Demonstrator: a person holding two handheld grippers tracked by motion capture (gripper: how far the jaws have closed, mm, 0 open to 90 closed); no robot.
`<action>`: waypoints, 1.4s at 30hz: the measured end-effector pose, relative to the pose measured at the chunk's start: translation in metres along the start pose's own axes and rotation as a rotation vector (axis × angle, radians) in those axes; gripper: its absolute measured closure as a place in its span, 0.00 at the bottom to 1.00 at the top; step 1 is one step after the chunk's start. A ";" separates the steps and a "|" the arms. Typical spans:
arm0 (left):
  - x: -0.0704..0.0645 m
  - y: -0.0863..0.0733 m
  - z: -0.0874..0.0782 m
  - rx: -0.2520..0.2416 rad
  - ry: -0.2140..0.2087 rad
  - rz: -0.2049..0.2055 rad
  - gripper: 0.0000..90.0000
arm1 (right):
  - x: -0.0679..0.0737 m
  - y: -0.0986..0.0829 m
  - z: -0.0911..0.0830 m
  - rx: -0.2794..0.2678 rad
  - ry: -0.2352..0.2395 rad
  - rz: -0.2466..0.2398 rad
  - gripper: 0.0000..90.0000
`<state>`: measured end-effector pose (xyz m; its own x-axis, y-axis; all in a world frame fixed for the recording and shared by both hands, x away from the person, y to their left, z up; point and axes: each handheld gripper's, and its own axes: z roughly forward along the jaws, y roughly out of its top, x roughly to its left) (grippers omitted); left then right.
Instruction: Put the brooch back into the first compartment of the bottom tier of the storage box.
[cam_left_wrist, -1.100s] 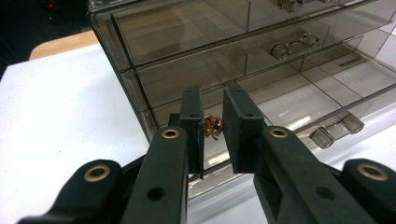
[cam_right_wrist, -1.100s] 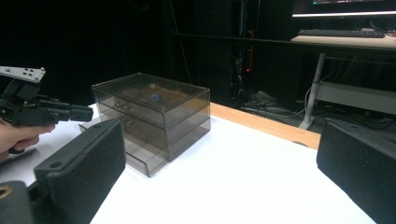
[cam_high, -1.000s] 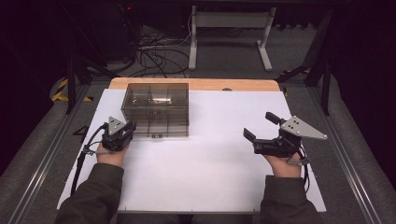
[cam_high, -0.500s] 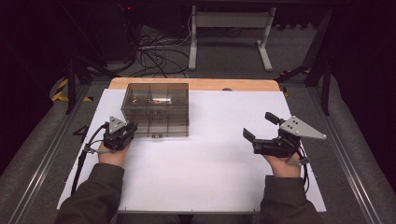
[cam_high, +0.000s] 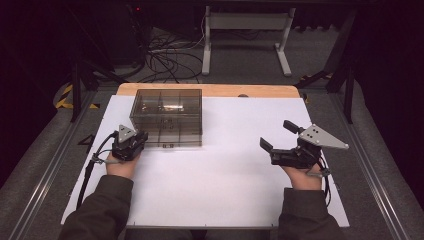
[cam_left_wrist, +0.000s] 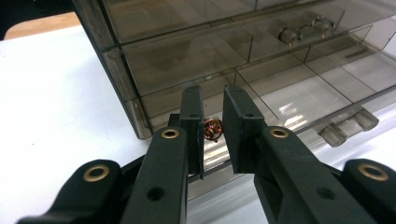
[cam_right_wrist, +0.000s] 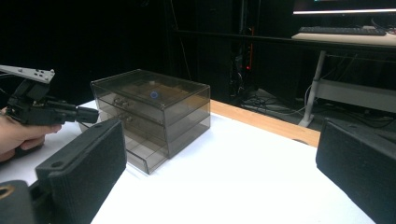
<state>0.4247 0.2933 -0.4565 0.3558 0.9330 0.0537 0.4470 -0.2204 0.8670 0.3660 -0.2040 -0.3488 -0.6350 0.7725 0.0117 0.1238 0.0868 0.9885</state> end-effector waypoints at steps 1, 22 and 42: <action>0.000 0.000 0.000 0.000 -0.001 -0.001 0.87 | 0.000 0.000 0.000 -0.001 0.000 0.000 0.03; 0.001 -0.001 0.003 0.016 -0.012 -0.011 0.87 | 0.000 -0.003 0.004 0.015 0.010 0.001 0.03; 0.001 0.001 -0.001 -0.007 -0.010 -0.022 0.76 | -0.001 -0.003 0.003 0.011 0.008 0.008 0.03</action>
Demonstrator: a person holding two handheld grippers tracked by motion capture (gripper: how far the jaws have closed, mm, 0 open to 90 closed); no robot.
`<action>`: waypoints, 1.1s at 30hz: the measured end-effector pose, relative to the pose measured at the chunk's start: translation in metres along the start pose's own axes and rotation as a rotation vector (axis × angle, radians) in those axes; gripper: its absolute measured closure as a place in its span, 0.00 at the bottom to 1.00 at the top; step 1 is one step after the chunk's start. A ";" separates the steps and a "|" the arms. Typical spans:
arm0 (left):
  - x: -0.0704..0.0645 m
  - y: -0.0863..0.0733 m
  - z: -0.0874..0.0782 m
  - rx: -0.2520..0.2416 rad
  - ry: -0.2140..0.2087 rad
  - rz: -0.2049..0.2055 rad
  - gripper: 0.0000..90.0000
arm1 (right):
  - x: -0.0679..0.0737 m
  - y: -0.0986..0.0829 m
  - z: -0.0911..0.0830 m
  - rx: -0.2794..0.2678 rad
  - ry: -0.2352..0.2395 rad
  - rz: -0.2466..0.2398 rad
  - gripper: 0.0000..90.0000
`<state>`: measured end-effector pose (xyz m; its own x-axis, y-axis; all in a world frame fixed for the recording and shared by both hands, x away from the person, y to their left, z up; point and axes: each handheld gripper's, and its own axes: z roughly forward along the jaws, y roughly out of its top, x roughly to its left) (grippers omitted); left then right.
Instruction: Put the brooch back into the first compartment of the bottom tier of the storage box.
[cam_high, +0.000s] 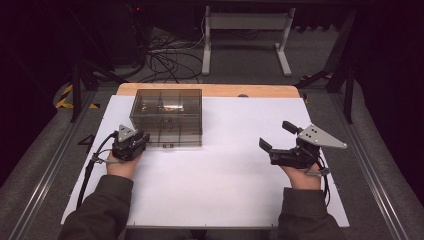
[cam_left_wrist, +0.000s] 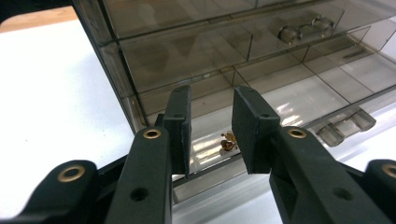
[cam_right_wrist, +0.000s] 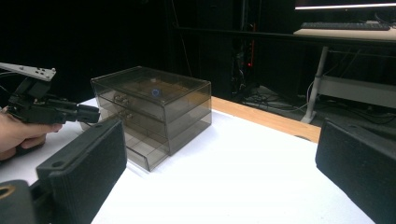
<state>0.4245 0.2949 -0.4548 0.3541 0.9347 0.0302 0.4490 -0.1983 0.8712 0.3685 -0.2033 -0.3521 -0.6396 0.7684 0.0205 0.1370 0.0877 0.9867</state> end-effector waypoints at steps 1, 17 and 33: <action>0.000 0.000 -0.001 -0.004 0.000 -0.002 0.75 | 0.000 0.000 0.000 0.000 0.000 -0.001 0.03; 0.000 0.008 -0.015 -0.056 -0.011 -0.001 0.61 | 0.000 0.000 0.000 0.002 -0.001 0.000 0.03; -0.008 0.020 -0.034 -0.110 -0.025 0.036 0.44 | 0.000 0.000 0.000 -0.001 -0.006 0.002 0.03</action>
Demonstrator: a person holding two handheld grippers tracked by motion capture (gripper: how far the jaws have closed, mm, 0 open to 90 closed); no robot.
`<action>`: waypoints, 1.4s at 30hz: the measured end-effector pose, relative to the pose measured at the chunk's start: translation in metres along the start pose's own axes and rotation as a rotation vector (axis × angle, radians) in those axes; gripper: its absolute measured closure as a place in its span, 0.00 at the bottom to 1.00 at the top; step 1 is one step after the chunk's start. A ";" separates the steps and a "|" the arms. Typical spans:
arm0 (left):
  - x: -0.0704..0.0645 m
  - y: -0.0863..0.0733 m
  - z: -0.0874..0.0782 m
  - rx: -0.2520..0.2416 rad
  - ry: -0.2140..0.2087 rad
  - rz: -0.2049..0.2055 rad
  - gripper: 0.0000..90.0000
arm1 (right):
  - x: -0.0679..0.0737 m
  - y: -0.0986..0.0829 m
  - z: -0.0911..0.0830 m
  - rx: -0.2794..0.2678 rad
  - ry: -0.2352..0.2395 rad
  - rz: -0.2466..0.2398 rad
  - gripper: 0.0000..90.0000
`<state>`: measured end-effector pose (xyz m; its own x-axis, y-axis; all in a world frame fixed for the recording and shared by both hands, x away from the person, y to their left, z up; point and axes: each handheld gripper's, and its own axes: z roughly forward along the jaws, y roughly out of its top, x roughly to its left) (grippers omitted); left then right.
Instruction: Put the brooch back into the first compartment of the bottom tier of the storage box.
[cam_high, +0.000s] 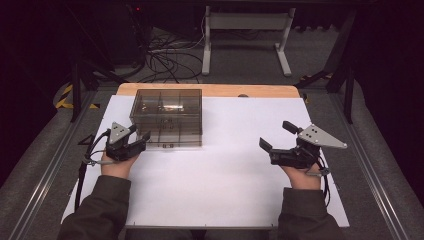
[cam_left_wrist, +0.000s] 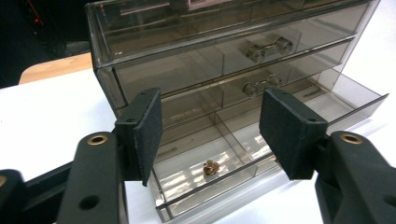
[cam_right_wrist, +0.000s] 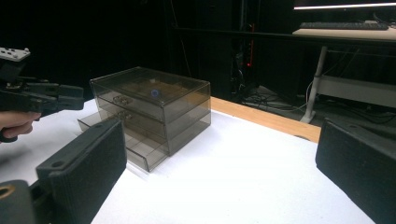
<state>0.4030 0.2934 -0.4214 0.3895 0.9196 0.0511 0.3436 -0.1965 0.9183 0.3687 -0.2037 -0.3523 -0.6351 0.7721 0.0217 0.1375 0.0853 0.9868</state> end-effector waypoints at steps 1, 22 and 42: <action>-0.001 0.001 -0.001 -0.002 -0.003 0.002 0.43 | 0.000 0.000 0.000 0.000 0.000 0.001 0.03; -0.014 0.019 -0.021 -0.053 -0.046 0.036 0.29 | -0.002 0.000 -0.001 -0.002 -0.011 0.006 0.03; -0.027 0.032 -0.044 -0.119 -0.107 0.063 0.21 | -0.003 0.000 -0.004 -0.011 -0.023 0.015 0.02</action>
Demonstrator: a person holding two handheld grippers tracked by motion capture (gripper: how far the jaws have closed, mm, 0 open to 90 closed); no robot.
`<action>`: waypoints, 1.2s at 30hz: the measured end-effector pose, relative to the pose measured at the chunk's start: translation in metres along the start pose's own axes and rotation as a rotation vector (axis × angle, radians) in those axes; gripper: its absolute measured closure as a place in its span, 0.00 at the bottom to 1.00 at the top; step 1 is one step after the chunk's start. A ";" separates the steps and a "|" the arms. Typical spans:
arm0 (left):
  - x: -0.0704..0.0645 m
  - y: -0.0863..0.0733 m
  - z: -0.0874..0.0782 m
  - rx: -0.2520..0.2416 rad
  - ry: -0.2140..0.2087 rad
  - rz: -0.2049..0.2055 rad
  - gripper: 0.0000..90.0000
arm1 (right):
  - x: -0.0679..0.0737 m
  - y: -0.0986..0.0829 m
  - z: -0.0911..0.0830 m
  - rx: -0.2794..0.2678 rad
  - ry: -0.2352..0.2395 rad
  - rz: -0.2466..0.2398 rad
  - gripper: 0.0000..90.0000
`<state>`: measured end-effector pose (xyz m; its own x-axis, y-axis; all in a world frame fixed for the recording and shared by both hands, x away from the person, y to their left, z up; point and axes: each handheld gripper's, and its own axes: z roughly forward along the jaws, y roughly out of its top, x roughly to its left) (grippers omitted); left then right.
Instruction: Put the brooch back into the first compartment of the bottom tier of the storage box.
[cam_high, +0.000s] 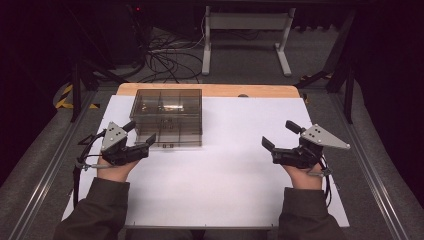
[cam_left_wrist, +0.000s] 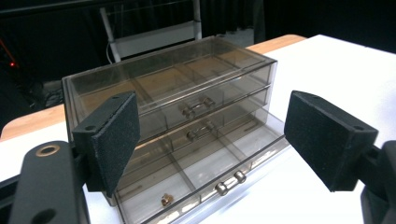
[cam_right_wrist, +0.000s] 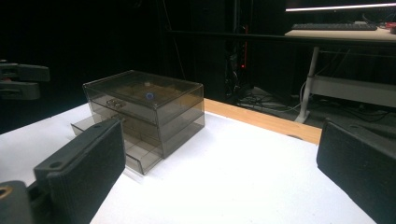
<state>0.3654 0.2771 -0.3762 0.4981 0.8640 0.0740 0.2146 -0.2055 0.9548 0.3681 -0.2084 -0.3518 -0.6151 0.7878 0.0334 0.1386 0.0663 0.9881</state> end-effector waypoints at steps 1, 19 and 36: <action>-0.001 0.001 -0.001 -0.005 -0.004 0.002 0.21 | 0.000 0.000 0.000 0.000 -0.001 0.001 0.02; -0.012 0.014 -0.023 -0.070 -0.068 0.024 0.16 | 0.000 0.001 -0.002 -0.008 -0.005 0.003 0.02; -0.010 0.019 -0.041 -0.134 -0.147 0.011 0.12 | -0.002 0.001 -0.004 -0.019 -0.008 0.008 0.02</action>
<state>0.3304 0.2834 -0.3471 0.6194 0.7834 0.0512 0.0999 -0.1433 0.9846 0.3659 -0.2122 -0.3498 -0.6082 0.7928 0.0399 0.1285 0.0487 0.9905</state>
